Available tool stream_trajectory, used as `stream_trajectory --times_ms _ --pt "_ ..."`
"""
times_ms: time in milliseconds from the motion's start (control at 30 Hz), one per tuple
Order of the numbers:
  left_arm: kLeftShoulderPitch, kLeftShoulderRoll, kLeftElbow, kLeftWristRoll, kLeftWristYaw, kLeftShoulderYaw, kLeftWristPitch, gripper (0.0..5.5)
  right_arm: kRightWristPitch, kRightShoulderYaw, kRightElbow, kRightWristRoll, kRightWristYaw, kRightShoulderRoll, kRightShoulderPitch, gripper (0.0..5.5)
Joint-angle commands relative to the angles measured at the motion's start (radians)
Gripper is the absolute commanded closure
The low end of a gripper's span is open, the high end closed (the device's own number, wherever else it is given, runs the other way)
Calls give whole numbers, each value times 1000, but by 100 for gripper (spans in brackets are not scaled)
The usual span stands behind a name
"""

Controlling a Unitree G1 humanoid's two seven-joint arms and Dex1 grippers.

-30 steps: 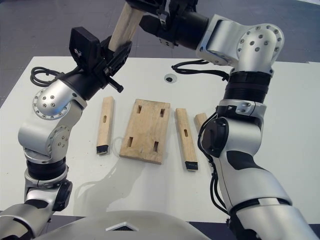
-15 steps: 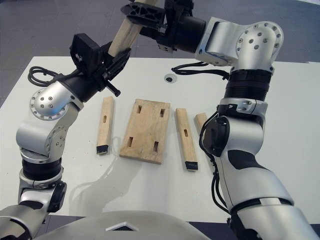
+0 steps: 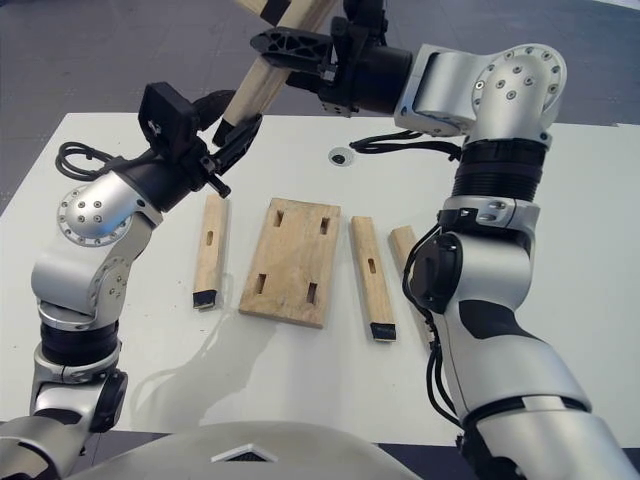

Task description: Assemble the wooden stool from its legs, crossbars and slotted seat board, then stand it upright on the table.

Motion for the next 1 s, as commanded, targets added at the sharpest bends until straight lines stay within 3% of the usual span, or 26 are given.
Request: stream_trajectory --times_ms 33,200,300,400,467,633,1000 --pt "-15 19 -64 -66 -38 2 93 285 -53 20 26 -51 31 -28 15 347" --pt "-57 88 -125 -169 -107 50 203 280 -249 77 131 -174 149 -96 -11 347" --pt "-80 172 -99 -205 -180 78 221 280 -423 163 174 -277 324 -152 7 347" --pt "-39 396 31 43 -296 -69 -14 280 -615 278 227 -402 526 -212 67 347" --pt "-29 458 116 146 -353 -142 -146 280 -682 317 284 -460 596 -229 80 347" --pt "-41 458 145 196 -524 -280 -265 280 -775 310 385 -527 614 -214 62 347" --pt "11 414 190 368 -668 -491 -466 280 -811 269 391 -553 542 -168 57 347"
